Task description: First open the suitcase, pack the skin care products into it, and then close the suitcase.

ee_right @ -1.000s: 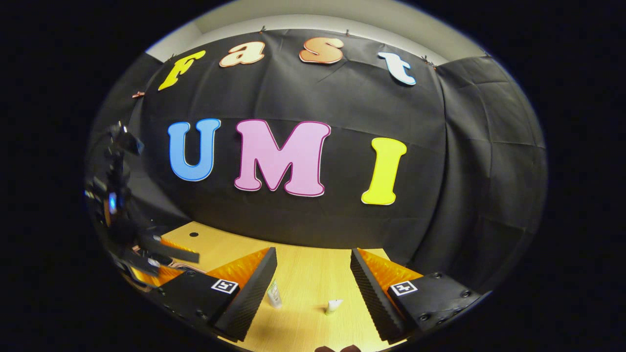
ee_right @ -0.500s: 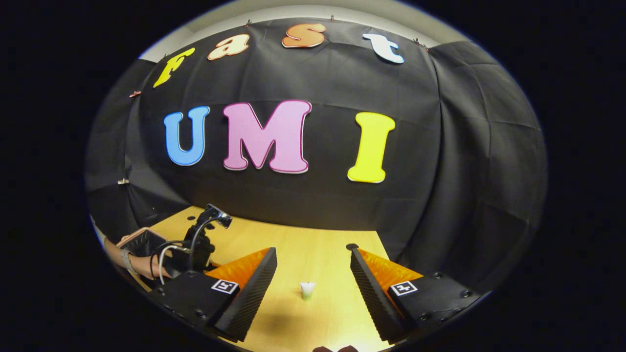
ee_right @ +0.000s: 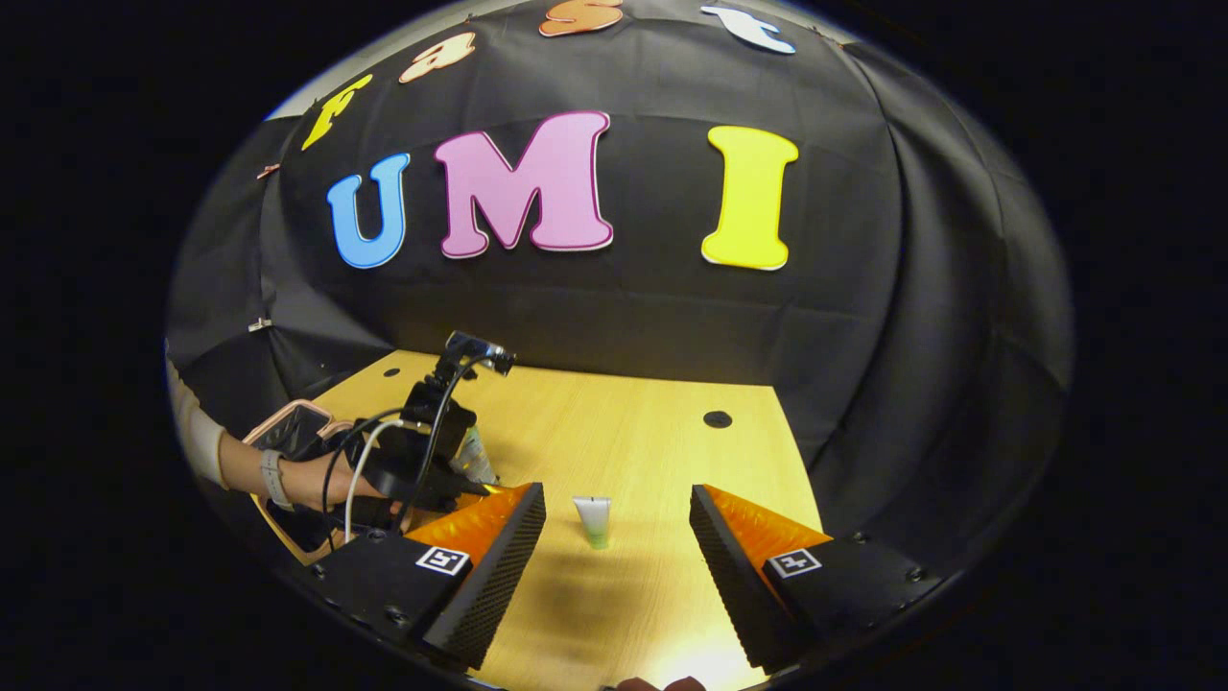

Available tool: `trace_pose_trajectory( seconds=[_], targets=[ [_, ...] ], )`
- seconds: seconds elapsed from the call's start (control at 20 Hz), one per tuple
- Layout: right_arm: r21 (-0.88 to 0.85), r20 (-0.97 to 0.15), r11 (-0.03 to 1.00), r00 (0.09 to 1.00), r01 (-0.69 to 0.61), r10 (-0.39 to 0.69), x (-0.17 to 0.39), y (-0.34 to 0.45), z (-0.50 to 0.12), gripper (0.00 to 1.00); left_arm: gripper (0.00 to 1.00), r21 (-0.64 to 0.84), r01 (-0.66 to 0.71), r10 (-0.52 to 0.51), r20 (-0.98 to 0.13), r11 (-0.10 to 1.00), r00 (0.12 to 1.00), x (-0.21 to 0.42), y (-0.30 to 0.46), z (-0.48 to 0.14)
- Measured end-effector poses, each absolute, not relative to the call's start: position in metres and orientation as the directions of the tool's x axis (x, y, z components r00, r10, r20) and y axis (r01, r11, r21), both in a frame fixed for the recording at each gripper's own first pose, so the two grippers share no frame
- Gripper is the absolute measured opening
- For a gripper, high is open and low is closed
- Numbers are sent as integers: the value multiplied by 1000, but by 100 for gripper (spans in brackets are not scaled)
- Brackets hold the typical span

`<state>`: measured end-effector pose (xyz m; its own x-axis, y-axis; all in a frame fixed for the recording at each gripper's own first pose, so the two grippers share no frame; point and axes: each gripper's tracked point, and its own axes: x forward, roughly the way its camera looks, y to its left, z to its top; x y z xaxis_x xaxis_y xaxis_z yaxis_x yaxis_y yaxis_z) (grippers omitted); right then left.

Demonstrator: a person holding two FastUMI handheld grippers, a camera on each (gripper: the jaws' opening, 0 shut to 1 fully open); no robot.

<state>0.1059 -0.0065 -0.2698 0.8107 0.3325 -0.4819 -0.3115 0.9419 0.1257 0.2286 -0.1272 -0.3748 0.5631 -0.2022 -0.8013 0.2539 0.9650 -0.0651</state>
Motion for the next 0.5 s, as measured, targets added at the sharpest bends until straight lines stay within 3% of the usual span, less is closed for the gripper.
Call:
trace_pose_trajectory(
  seconds=[0.25, 0.3, 0.35, 0.5],
  targets=[
    [247, -606, 906, 675, -343, 421, 107, 33, -357, 98, 39, -118, 277, -262, -779, 954, 570, 205, -139, -337],
    [255, -632, 906, 650, -339, 421, 110, 38, -377, 93, 39, -132, 286, -280, -770, 949, 573, 198, -142, -324],
    [245, -651, 910, 639, -335, 411, 116, 41, -393, 99, 39, -137, 290, -288, -762, 947, 580, 190, -142, -313],
    [222, -676, 928, 638, -300, 368, 139, 41, -421, 99, 41, -139, 266, -276, -753, 954, 597, 166, -125, -280]
  ],
)
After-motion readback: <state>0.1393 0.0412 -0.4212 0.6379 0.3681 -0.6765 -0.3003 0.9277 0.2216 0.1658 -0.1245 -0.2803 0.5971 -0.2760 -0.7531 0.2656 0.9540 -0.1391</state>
